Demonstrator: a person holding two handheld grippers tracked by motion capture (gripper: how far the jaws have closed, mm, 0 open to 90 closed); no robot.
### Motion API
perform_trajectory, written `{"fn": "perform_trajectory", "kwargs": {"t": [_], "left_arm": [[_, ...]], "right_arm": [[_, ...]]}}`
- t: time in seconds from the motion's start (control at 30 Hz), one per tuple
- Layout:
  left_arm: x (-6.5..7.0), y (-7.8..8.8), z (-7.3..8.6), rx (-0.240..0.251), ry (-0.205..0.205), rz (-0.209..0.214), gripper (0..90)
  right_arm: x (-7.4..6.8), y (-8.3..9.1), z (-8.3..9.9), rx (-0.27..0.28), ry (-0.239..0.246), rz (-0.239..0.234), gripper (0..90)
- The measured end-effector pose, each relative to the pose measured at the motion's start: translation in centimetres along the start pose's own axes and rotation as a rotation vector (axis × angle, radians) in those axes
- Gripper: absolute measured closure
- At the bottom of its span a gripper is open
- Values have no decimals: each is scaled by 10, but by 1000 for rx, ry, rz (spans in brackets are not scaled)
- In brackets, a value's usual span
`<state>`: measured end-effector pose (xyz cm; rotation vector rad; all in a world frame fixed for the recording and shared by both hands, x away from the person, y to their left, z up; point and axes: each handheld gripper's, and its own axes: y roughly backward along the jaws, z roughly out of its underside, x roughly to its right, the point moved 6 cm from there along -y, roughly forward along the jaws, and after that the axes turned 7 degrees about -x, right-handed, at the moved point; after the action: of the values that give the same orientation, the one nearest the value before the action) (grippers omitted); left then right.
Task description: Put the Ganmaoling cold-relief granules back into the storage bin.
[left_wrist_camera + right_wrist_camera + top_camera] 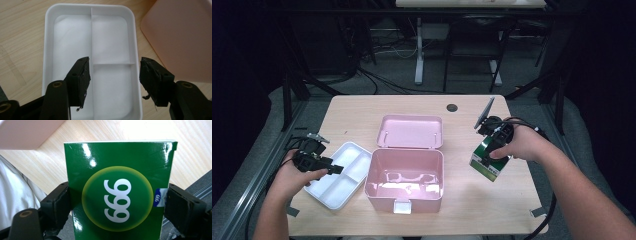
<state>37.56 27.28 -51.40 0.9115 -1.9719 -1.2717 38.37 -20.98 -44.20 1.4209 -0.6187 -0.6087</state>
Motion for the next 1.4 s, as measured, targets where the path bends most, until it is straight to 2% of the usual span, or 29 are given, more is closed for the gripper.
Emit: {"fn": "perform_trajectory", "kwargs": {"t": [0.13,0.17,0.2,0.27,0.33,0.37,0.43,0.47,0.5,0.53,0.77,0.9,1.03,1.3,1.4], "left_arm": [[0,0,0,1,-1,0,416],[0,0,0,1,-1,0,415],[0,0,0,1,-1,0,416],[0,0,0,0,-1,0,416],[0,0,0,1,-1,0,416],[0,0,0,1,-1,0,416],[0,0,0,1,1,0,415],[-1,0,0,-2,-1,-1,416],[-1,0,0,-2,-1,-1,416],[-1,-1,0,-2,0,-2,416],[-1,-1,0,3,-3,-1,417],[-1,-1,0,1,-2,-2,417],[-1,-1,0,0,-1,-1,417],[-1,0,0,5,-2,-2,417],[-1,0,0,6,-3,-1,417]], "right_arm": [[-4,12,-5,11,28,8,156],[-4,14,-6,20,36,39,156],[-5,16,-7,23,37,41,156],[-6,22,-10,24,69,51,156],[-10,25,-14,49,106,45,157],[-10,27,-15,49,127,72,156],[-14,31,-16,42,180,76,156],[-16,33,-18,47,233,83,156],[-16,33,-18,47,233,83,156],[-22,35,-20,60,295,78,156],[-35,39,-25,47,443,104,157],[-40,40,-28,39,506,117,157],[-43,42,-30,39,528,117,158],[-58,46,-35,15,579,93,158],[-63,48,-39,23,587,91,158]]}}
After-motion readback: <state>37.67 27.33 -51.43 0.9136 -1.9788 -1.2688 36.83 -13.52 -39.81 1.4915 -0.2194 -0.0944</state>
